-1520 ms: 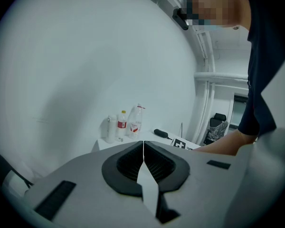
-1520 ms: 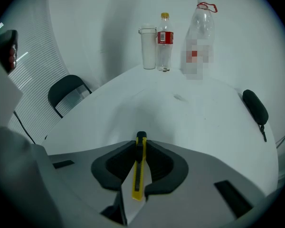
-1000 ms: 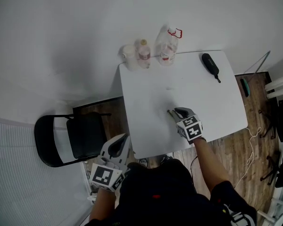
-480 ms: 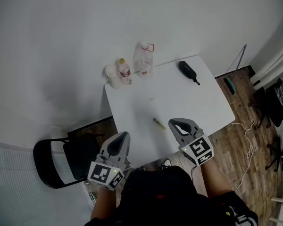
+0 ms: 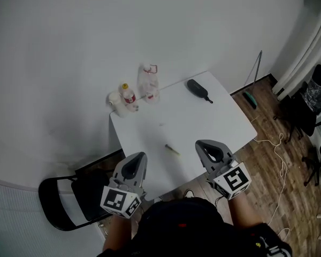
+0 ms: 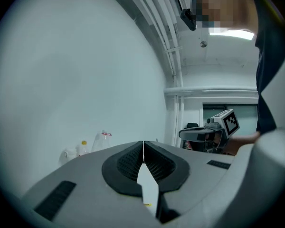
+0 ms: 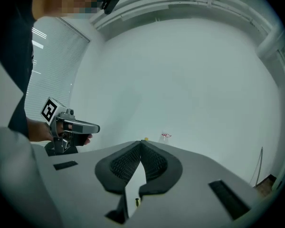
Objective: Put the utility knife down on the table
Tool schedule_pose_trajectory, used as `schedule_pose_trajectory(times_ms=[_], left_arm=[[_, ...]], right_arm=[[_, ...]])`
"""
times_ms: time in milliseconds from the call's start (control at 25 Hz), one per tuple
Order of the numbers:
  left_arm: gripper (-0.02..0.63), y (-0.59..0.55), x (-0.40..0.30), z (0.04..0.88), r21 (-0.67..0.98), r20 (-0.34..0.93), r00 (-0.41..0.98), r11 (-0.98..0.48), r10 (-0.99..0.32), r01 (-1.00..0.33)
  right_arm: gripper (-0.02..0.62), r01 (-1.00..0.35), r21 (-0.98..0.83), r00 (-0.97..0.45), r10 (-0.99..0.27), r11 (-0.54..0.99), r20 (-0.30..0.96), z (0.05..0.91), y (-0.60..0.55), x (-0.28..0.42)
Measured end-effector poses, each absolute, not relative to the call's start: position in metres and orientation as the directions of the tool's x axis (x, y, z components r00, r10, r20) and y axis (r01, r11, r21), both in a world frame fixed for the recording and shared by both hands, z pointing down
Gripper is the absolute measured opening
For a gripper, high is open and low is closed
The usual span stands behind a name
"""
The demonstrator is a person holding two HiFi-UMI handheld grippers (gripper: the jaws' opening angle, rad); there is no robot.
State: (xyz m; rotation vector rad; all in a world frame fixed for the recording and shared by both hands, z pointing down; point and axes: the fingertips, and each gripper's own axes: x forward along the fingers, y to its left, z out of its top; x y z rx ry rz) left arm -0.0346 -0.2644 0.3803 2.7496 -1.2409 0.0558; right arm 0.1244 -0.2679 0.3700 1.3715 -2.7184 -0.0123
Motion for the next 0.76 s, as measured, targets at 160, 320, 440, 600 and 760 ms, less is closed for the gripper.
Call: schedule_pose_trajectory(times_ms=[160, 320, 440, 600, 760], left_arm=[[0.025, -0.264, -0.031, 0.381, 0.090, 0.081, 0.672, -0.666, -0.736, -0.740], [0.025, -0.261, -0.023, 0.385, 0.076, 0.094, 0.684, -0.680, -0.723, -0.729], [0.025, -0.260, -0.023, 0.386, 0.077, 0.106, 0.677, -0.673, -0.728, -0.736], [0.025, -0.259, -0.027, 0.386, 0.079, 0.107, 0.671, -0.666, -0.734, -0.742], [0.025, -0.260, -0.031, 0.387, 0.081, 0.098, 0.671, -0.666, -0.735, -0.742]], right_arm=[[0.023, -0.810, 0.044, -0.583, -0.810, 0.585, 0.064, 0.367, -0.264, 0.127], [0.023, -0.809, 0.015, -0.585, -0.806, 0.588, 0.088, 0.375, -0.267, 0.128], [0.023, -0.805, 0.007, -0.590, -0.802, 0.593, 0.097, 0.378, -0.267, 0.127], [0.023, -0.798, -0.004, -0.599, -0.793, 0.603, 0.110, 0.383, -0.269, 0.124], [0.023, -0.791, 0.011, -0.606, -0.786, 0.611, 0.124, 0.386, -0.269, 0.120]])
